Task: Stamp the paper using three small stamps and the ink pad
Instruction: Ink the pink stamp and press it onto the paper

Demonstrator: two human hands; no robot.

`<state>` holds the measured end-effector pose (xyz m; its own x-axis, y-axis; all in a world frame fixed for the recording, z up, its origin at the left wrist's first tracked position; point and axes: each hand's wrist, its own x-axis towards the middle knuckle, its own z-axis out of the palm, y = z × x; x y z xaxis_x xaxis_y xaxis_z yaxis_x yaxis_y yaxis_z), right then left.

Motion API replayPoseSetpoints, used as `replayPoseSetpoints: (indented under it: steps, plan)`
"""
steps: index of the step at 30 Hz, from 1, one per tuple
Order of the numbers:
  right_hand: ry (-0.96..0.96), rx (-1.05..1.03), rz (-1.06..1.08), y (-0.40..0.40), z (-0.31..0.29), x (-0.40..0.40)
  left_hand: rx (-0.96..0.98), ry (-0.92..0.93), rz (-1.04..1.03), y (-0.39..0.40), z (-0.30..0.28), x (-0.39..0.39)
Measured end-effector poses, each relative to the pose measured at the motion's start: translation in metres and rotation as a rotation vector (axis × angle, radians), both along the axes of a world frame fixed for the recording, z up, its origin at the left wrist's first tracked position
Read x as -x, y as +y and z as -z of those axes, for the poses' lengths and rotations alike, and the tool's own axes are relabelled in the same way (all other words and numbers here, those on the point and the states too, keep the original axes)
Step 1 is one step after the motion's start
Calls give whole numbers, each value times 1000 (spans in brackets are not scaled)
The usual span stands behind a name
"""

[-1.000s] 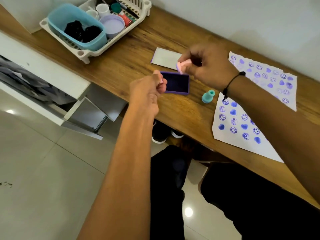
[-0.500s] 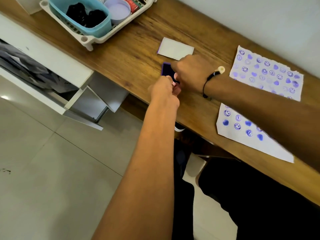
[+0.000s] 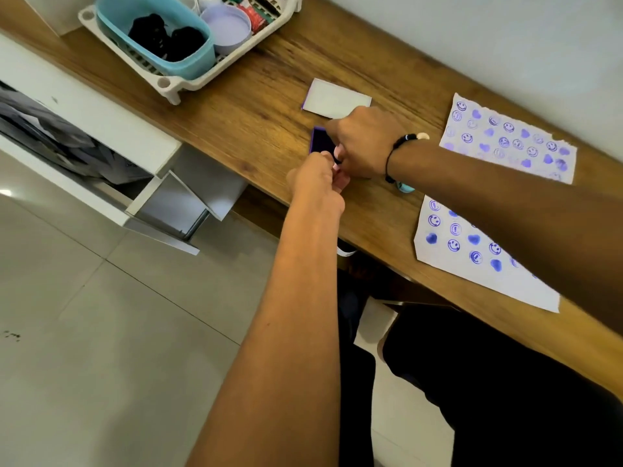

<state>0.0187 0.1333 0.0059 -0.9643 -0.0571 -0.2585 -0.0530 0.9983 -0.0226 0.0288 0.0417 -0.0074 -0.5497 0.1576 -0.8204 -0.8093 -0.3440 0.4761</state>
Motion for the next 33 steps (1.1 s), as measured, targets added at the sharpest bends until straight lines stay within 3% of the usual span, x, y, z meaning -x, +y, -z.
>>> replayPoseSetpoints:
  steps: [11,16,19,25,29,33]
  plan:
    - [-69,-14,12,2,-7,6,2,-9,12,-1,-9,-3]
    - [117,397,303,25,-40,-24,23,85,33,-8,-19,-14]
    - [183,574,470,43,-60,-75,-3,196,158,3,-34,-36]
    - [187,530,756,81,-48,-189,-106,160,524,60,-29,-106]
    - [264,558,933,101,-23,-243,-67,121,638,97,-17,-142]
    - [350,516,978,107,-1,-271,38,113,666,115,-5,-167]
